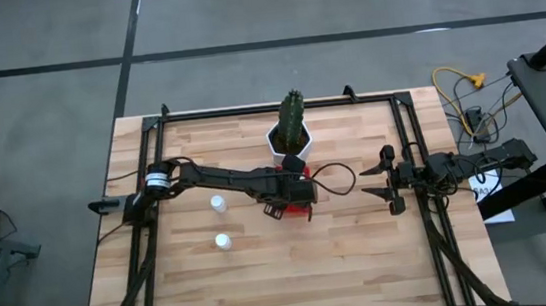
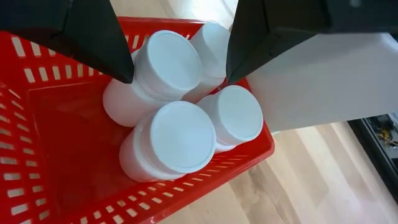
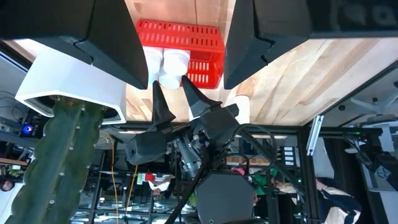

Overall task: Pick and place pill bottles into a basket
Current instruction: Put the white pill bottle into the red bin

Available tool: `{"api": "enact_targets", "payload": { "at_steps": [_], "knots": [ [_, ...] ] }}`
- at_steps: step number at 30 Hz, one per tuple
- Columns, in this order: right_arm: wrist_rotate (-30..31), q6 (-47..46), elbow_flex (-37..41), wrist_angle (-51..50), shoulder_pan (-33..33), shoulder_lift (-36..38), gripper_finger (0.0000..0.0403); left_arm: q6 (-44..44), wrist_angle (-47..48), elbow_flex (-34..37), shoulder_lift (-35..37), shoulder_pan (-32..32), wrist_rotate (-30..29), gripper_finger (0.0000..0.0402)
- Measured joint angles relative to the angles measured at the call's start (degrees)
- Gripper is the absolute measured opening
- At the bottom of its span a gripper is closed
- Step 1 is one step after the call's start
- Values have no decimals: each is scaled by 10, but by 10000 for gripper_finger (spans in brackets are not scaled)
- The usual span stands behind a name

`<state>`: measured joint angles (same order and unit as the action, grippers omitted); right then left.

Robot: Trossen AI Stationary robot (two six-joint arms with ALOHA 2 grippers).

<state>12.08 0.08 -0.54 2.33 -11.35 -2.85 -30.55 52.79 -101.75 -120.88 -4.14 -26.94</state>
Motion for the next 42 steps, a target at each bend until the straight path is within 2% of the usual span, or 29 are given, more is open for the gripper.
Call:
{"api": "enact_targets", "payload": {
  "at_steps": [19, 25, 35, 42],
  "knots": [
    [0, -10, 0, 0, 0, 0, 201, 5, 3, -2, 8, -13, 0, 238],
    [0, -10, 0, 0, 0, 0, 201, 5, 36, -9, 15, -30, 0, 238],
    [-1, -9, -1, -1, 0, -8, 201, 88, 108, 4, 106, -79, -3, 238],
    [0, -12, -1, 0, 0, -9, 201, 121, 110, 53, 183, -95, 42, 238]
  ]
}}
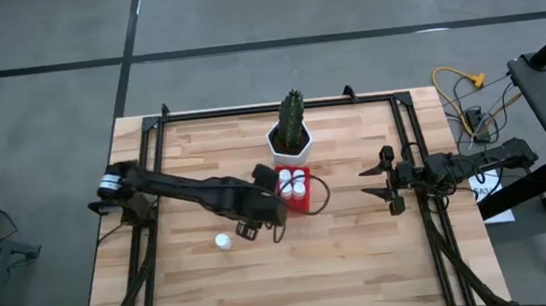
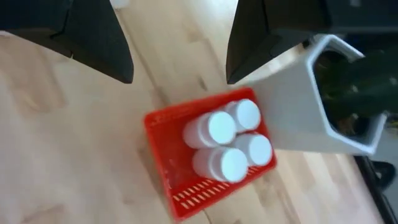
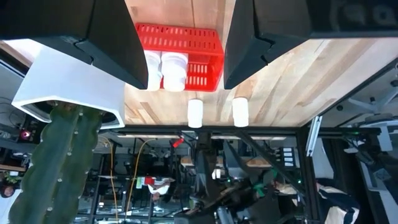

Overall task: Pick and place pill bottles into a basket
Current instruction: Put the white pill bottle into the red bin

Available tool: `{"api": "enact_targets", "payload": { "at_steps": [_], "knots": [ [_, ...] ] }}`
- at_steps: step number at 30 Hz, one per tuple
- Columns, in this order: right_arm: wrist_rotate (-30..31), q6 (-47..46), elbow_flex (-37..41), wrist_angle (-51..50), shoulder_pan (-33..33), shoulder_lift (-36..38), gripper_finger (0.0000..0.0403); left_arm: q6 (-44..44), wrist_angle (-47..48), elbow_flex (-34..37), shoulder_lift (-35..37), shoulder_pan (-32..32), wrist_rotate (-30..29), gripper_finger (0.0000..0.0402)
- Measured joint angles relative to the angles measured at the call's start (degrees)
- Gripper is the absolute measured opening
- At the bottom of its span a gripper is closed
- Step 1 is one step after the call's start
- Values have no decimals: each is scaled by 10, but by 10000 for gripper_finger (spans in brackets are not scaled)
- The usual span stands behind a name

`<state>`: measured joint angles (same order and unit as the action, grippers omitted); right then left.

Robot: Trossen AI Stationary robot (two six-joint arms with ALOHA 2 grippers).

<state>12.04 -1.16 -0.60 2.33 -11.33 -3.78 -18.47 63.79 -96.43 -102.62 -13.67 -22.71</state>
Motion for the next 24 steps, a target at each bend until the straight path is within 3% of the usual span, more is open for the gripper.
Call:
{"api": "enact_targets", "payload": {
  "at_steps": [16, 24],
  "knots": [
    [1, -3, 0, 0, 0, -8, 201, 105, -21, 183, 146, -9, 107, 238],
    [1, -4, 0, 0, 0, -8, 201, 158, -35, 237, 166, -30, 162, 238]
  ]
}}
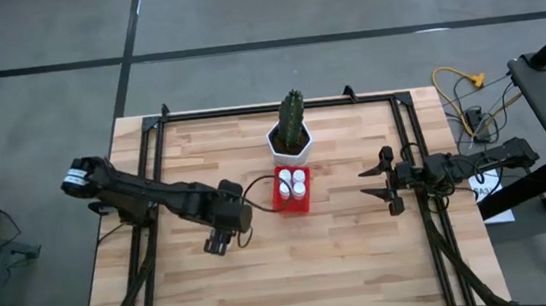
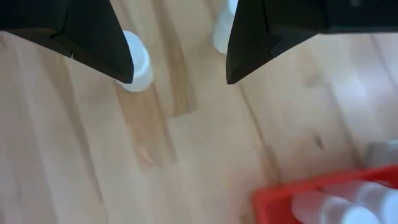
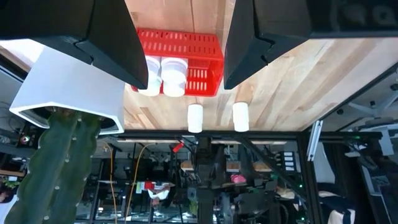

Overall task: Pick and place pill bottles into a basket
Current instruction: Put the white pill bottle into the red bin

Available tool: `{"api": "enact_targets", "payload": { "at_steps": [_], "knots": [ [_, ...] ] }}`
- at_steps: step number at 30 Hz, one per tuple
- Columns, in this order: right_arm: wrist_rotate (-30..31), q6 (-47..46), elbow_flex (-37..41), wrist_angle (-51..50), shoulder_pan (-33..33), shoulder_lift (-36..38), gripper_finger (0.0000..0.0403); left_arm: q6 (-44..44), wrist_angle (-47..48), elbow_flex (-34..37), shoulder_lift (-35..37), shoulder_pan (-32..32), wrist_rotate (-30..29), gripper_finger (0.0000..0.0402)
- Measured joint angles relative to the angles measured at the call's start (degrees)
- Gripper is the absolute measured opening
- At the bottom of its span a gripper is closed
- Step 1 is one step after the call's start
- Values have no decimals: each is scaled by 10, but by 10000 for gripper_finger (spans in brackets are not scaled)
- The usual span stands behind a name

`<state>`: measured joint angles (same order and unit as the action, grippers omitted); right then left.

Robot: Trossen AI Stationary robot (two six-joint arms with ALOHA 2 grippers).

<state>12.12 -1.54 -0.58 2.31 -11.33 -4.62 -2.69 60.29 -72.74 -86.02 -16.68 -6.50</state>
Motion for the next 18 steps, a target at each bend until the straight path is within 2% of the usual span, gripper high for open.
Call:
{"api": "enact_targets", "payload": {
  "at_steps": [12, 18],
  "knots": [
    [0, 0, 0, 0, 0, 0, 201, 42, -73, 58, -3, -64, 3, 238],
    [0, -3, 0, 0, 0, 0, 201, 71, -80, 71, -3, -74, 3, 238]
  ]
}}
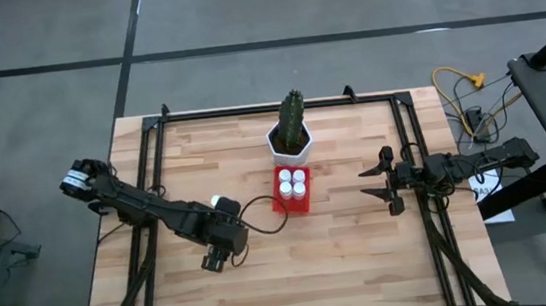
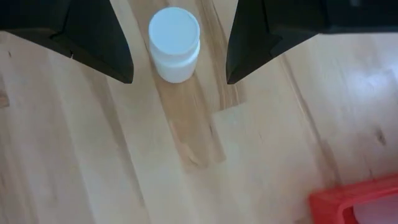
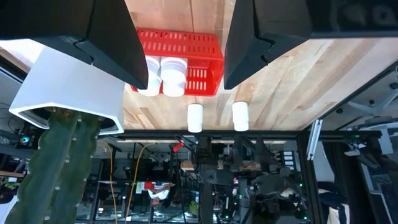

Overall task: Pick and place pill bottles into a basket
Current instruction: Put the white pill bottle into the red bin

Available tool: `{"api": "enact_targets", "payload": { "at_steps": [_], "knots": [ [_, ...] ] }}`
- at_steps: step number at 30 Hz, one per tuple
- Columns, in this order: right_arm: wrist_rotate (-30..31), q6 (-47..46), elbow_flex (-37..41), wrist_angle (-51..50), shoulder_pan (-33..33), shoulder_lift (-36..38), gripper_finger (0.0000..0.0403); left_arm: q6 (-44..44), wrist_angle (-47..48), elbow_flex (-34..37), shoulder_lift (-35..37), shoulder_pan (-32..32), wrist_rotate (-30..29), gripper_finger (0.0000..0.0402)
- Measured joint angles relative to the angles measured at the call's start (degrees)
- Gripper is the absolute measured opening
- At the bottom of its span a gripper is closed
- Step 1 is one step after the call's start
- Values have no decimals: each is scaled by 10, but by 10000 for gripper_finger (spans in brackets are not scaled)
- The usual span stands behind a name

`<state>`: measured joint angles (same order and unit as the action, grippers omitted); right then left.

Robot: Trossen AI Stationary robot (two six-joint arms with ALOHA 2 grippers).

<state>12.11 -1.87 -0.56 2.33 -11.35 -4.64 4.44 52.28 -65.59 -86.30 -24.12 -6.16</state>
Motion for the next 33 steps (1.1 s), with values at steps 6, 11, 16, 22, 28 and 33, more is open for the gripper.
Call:
{"api": "enact_targets", "payload": {
  "at_steps": [6, 11, 16, 22, 28, 33],
  "knots": [
    [0, -3, 0, 0, 0, 0, 201, 12, -11, 26, 0, -2, 0, 238],
    [0, -3, 0, 0, 0, 0, 201, 13, -38, 55, 0, -2, 1, 238],
    [0, -3, 0, 0, 0, 0, 201, 13, -57, 77, -2, -2, 4, 238],
    [0, -4, 0, 0, 0, 0, 201, 14, -68, 83, -7, -2, 4, 238],
    [0, -7, 0, 0, 0, 0, 201, 27, -71, 97, -7, -2, 5, 238],
    [0, -7, 0, 0, 0, 0, 201, 38, -71, 122, -7, -2, 5, 238]
  ]
}}
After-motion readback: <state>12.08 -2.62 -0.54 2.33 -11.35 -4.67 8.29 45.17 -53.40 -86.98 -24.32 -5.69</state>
